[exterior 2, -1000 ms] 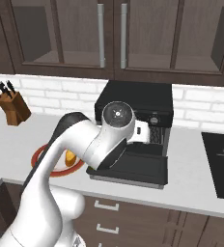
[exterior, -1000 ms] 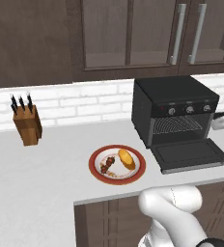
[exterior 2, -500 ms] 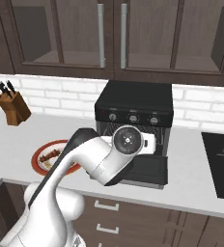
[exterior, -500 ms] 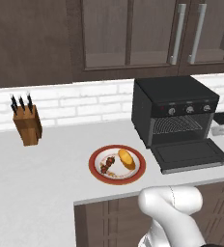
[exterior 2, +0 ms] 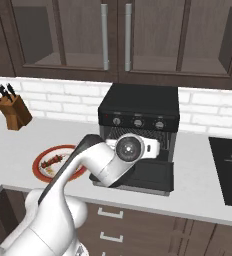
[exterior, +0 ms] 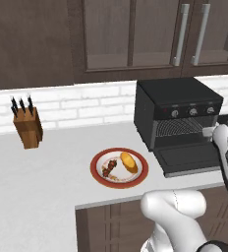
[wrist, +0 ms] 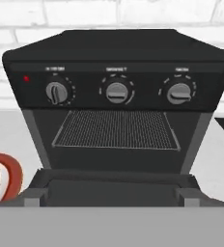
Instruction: Pick up the kebab skewer and baguette bread, and place them inside the toaster oven. Close the toaster oven door and start by setting the timer.
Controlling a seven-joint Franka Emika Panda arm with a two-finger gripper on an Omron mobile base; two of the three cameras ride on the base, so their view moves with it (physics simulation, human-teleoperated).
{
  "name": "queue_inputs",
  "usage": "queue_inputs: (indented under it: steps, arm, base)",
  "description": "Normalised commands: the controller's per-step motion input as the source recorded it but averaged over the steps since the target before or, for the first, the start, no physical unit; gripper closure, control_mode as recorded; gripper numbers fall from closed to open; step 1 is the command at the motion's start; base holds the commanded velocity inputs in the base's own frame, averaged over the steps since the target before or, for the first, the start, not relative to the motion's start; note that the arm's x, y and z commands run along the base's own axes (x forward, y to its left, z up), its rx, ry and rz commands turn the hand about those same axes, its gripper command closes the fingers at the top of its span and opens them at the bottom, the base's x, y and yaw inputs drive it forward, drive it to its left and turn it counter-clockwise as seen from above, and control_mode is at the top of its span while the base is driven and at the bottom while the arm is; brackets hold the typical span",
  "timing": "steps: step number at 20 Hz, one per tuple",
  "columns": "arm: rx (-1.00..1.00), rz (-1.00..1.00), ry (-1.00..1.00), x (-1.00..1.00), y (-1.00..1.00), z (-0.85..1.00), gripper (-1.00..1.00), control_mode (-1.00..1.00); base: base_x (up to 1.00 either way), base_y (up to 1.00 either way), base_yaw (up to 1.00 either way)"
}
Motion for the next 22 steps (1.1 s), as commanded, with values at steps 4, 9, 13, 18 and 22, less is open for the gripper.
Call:
queue_inputs:
  steps: [4, 9, 13, 18, 22]
  arm:
    - [0.0, -0.04, 0.0, 0.46, -0.01, -0.44, -1.0, -1.0]
    - [0.0, -0.03, 0.0, 0.39, 0.0, -0.38, -1.0, -1.0]
    - [0.0, -0.02, 0.0, 0.32, 0.0, -0.37, -1.0, -1.0]
    - [0.0, -0.02, 0.0, 0.42, 0.0, -0.15, -1.0, -1.0]
    - [0.0, -0.02, 0.0, 0.39, 0.0, 0.0, -1.0, -1.0]
  base:
    - [0.0, 0.0, 0.0]
    - [0.0, 0.0, 0.0]
    - [0.0, 0.0, 0.0]
    - [0.0, 0.0, 0.0]
    - [0.0, 0.0, 0.0]
